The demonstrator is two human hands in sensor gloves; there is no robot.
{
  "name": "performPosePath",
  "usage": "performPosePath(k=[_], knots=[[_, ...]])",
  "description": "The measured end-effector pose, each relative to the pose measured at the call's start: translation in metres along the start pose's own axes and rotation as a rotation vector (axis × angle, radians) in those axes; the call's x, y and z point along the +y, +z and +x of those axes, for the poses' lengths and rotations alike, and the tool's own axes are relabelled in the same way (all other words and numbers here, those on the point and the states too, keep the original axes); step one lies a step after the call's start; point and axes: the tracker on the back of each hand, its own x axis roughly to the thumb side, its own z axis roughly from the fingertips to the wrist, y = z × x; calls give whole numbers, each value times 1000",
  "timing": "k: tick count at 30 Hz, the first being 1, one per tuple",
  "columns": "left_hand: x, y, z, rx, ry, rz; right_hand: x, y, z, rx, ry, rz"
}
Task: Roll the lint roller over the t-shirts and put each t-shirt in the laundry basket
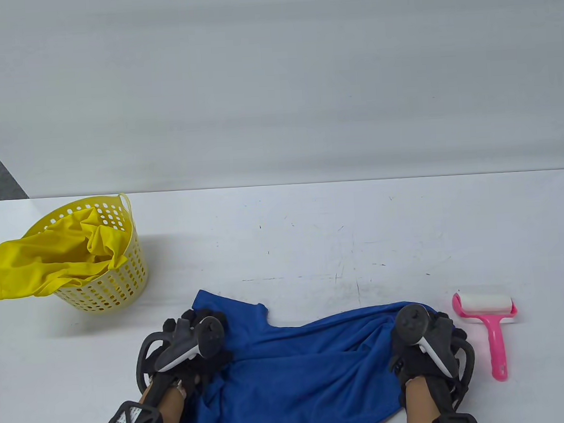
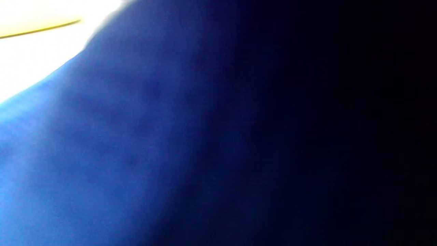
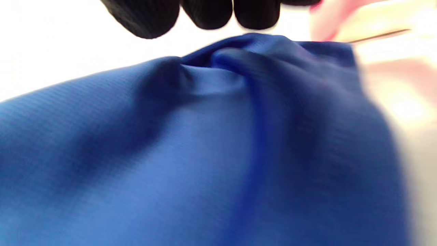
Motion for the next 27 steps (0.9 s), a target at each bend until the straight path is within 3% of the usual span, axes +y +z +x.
performPosePath(k=[2,3,4,6,8,11,13,14,15,16,18,21,23,24,27], knots=[[-2,-6,-5,12,46,-148,2,1,10,-94,35,-65],[-2,-6,-8,8,105,-183,7,0,13,-159,55,-31],[-2,-5,-12,-2,143,-209,13,-2,15,-188,53,42],[2,-2,-16,41,24,-202,27,-6,14,-162,46,240],[7,3,-18,62,-20,-157,35,-10,11,-200,14,300],[7,7,-18,136,10,-4,31,-11,13,-195,2,228],[8,6,-11,42,27,54,22,-10,17,-181,46,170],[7,5,-5,-69,40,44,15,-8,20,-166,88,135],[6,4,-1,-96,49,45,12,-7,21,-157,108,138],[4,2,4,-73,48,30,10,-6,21,-132,132,149],[-2,-5,8,5,-7,-104,11,-3,20,-87,182,157],[-6,-11,1,9,27,-115,22,-4,15,-54,222,100],[-9,-14,-5,14,77,-155,32,-8,11,-51,288,203],[-10,-15,-8,21,82,-161,36,-11,4,-21,235,296],[-10,-19,-16,62,87,-172,41,-14,-9,77,14,439]])
